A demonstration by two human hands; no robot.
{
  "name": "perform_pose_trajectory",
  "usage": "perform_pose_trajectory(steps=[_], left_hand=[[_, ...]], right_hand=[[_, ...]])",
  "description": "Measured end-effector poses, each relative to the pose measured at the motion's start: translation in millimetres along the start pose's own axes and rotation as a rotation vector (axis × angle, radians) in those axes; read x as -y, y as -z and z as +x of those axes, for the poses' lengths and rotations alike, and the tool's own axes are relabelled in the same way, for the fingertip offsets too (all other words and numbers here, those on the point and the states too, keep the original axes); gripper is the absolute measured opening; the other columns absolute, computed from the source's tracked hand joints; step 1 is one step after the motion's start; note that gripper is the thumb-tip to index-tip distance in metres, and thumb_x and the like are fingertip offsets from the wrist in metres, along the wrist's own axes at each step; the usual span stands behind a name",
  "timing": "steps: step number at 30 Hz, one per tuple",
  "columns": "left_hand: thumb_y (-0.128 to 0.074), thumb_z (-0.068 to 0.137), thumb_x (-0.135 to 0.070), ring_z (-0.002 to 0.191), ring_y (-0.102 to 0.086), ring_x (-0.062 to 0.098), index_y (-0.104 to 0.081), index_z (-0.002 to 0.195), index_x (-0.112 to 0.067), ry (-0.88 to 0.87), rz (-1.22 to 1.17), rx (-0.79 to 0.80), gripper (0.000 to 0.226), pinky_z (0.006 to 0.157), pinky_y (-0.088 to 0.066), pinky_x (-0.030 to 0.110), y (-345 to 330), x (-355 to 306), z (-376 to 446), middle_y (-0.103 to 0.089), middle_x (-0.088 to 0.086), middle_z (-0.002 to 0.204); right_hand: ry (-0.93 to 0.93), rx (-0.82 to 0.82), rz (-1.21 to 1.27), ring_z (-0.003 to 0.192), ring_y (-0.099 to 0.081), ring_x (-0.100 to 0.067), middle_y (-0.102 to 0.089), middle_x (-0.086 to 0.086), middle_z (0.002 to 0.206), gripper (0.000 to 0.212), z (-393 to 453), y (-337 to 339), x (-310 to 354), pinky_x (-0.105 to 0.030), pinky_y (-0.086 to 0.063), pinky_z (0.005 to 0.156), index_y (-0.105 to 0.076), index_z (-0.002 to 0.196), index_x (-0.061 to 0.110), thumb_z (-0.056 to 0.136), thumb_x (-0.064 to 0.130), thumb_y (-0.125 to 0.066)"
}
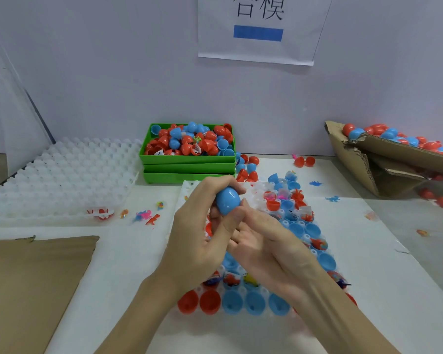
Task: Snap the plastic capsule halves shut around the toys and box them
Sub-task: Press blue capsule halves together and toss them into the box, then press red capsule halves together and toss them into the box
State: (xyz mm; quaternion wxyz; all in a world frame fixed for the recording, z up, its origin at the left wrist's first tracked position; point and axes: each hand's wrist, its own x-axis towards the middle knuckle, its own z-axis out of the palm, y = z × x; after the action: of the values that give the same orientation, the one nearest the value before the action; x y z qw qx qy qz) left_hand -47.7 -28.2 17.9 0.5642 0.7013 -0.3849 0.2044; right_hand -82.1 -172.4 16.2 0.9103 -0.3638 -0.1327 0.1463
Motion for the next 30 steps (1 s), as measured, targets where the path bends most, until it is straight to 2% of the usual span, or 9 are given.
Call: perform_pose_trajectory(steps=[3,8,12,14,17,19,21,26,30], left_hand=[[-0.057,0.104,-0.028,0.108,-0.065,0.02,-0.061,0.121,-0.006,-0.057,0.048,-0.019,0.027,0.093,-0.05,0.021,-2.1,-0.5,0.0,-0.066,0.0,0.113],[-0.061,0.102,-0.021,0.108,-0.067,0.02,-0.063,0.12,-0.004,-0.071,0.053,-0.019,0.025,0.091,-0.054,0.024,-2.6,-0.2,-0.7,-0.068,0.002,0.113],[-0.06,0.105,-0.024,0.125,-0.064,0.019,-0.063,0.131,-0.009,0.046,-0.007,0.024,0.03,0.103,-0.053,0.033,-0.6,0.1,2.7,-0.069,-0.004,0.128],[-0.051,0.106,-0.027,0.135,-0.058,0.016,-0.061,0.138,-0.016,0.141,-0.057,0.064,0.035,0.109,-0.048,0.031,0.7,2.0,3.9,-0.066,-0.009,0.137],[-0.045,0.109,-0.029,0.132,-0.06,0.015,-0.065,0.137,-0.022,0.28,-0.147,0.065,0.036,0.105,-0.051,0.027,1.9,5.1,6.2,-0.066,-0.009,0.135],[-0.055,0.107,-0.025,0.119,-0.068,0.014,-0.071,0.13,-0.023,0.372,-0.218,0.04,0.028,0.097,-0.056,0.025,1.8,7.0,7.5,-0.073,-0.006,0.123],[-0.063,0.103,-0.018,0.111,-0.072,0.017,-0.075,0.124,-0.022,0.458,-0.299,0.02,0.024,0.094,-0.059,0.026,1.7,9.3,7.8,-0.077,-0.002,0.114],[-0.062,0.099,-0.022,0.103,-0.075,0.035,-0.069,0.129,-0.011,0.663,-0.645,-0.019,0.032,0.089,-0.062,0.033,8.8,13.5,11.0,-0.077,0.018,0.112],[-0.063,0.097,-0.03,0.103,-0.076,0.027,-0.07,0.125,-0.016,0.626,-0.536,0.007,0.033,0.088,-0.061,0.031,7.6,13.7,9.9,-0.078,0.011,0.11]], right_hand=[[-0.021,0.016,0.014,0.118,-0.063,-0.023,-0.067,-0.01,0.119,0.048,0.1,2.1,-1.0,-0.041,-0.046,0.112,-0.07,0.125,0.003,0.084,0.022,-0.085],[-0.029,0.011,0.078,0.121,-0.063,-0.024,-0.066,-0.011,0.123,0.052,-1.5,3.8,-0.6,-0.047,-0.035,0.121,-0.069,0.127,0.003,0.08,0.018,-0.087],[0.061,-0.077,0.06,0.123,-0.067,-0.025,-0.07,-0.012,0.126,0.046,0.2,1.9,0.6,-0.037,-0.053,0.106,-0.07,0.127,0.002,0.085,0.015,-0.081],[0.19,-0.241,-0.14,0.12,-0.069,-0.027,-0.073,-0.012,0.122,0.038,1.6,-0.5,0.0,-0.031,-0.057,0.096,-0.075,0.119,0.009,0.085,0.023,-0.08],[0.454,-0.494,-0.758,0.104,-0.073,-0.018,-0.076,0.001,0.107,0.03,0.7,1.1,-1.5,-0.021,-0.058,0.086,-0.073,0.11,0.018,0.084,0.028,-0.084],[0.605,-0.557,-1.174,0.098,-0.07,-0.016,-0.07,0.005,0.105,0.037,0.8,5.2,-4.2,-0.022,-0.057,0.083,-0.068,0.116,0.019,0.084,0.021,-0.086],[0.712,-0.56,-1.456,0.096,-0.065,-0.013,-0.062,0.002,0.109,0.046,2.5,7.7,-7.9,-0.022,-0.055,0.085,-0.066,0.124,0.015,0.083,0.018,-0.086],[0.749,-0.521,-1.666,0.113,-0.059,-0.016,-0.057,-0.003,0.125,0.058,2.5,10.2,-9.2,-0.024,-0.051,0.097,-0.061,0.14,0.012,0.088,0.025,-0.082],[0.744,-0.487,-1.689,0.11,-0.06,-0.011,-0.064,0.002,0.12,0.051,3.0,10.7,-7.4,-0.017,-0.048,0.098,-0.066,0.136,0.013,0.089,0.019,-0.082]])
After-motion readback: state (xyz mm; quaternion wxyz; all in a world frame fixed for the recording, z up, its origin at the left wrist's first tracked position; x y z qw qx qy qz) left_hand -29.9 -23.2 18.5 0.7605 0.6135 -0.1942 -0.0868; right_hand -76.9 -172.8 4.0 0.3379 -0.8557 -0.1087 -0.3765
